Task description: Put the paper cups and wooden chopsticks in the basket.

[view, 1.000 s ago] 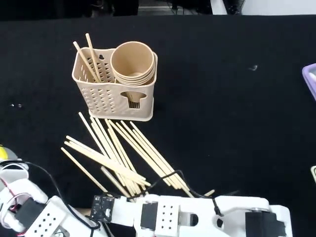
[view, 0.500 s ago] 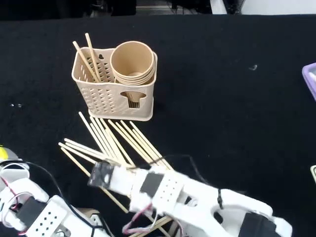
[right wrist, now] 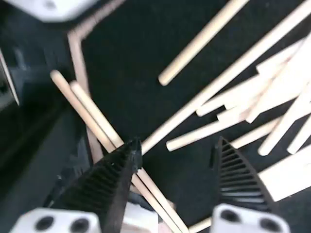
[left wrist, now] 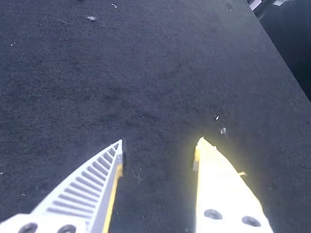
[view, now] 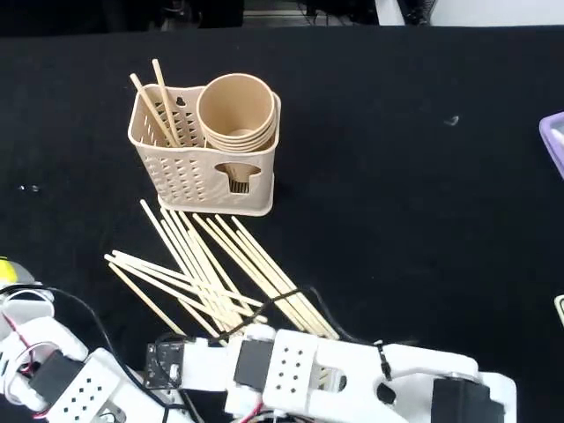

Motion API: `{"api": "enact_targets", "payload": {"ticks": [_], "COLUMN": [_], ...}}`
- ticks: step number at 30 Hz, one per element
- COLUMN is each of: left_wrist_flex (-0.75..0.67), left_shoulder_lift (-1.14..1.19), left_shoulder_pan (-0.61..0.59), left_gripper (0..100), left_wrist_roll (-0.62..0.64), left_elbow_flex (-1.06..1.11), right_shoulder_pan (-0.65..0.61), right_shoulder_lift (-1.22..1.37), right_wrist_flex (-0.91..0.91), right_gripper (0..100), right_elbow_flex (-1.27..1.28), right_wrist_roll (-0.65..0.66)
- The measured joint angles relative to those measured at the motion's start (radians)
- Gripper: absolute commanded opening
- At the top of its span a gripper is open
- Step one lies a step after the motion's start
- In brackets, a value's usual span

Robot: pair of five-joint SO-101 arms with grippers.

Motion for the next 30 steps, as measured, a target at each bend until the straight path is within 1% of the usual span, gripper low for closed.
{"api": "enact_targets", "payload": {"ticks": [3, 7, 13, 16, 18, 20, 22, 25, 27, 30], "left_wrist_flex": [0.000, 0.000, 0.000, 0.000, 0.000, 0.000, 0.000, 0.000, 0.000, 0.000], "left_shoulder_lift": [0.000, 0.000, 0.000, 0.000, 0.000, 0.000, 0.000, 0.000, 0.000, 0.000], "left_shoulder_pan": [-0.032, -0.094, -0.100, -0.100, -0.100, -0.100, -0.100, -0.100, -0.100, -0.091], "left_gripper": [24, 24, 24, 24, 24, 24, 24, 24, 24, 24], "left_wrist_roll": [0.003, 0.058, 0.072, 0.072, 0.072, 0.072, 0.072, 0.072, 0.072, 0.072], "left_elbow_flex": [0.000, 0.000, 0.000, 0.000, 0.000, 0.000, 0.000, 0.000, 0.000, 0.000], "right_shoulder_pan": [-0.021, -0.021, -0.021, -0.021, -0.002, 0.051, 0.114, 0.207, 0.272, 0.344], "right_shoulder_lift": [0.000, 0.000, 0.000, 0.000, 0.000, 0.000, 0.000, 0.000, -0.002, -0.002], "right_wrist_flex": [-0.041, -0.127, -0.302, -0.333, -0.338, -0.344, -0.344, -0.345, -0.350, -0.350], "right_gripper": [32.2, 32.2, 32.2, 32.1, 29.5, 22.0, 13.6, 4.6, 2.5, 2.1], "right_elbow_flex": [0.000, 0.009, 0.158, 0.183, 0.187, 0.195, 0.201, 0.201, 0.201, 0.201], "right_wrist_roll": [-0.089, -0.190, -0.213, -0.216, -0.216, -0.206, -0.155, -0.069, -0.031, 0.026]}}
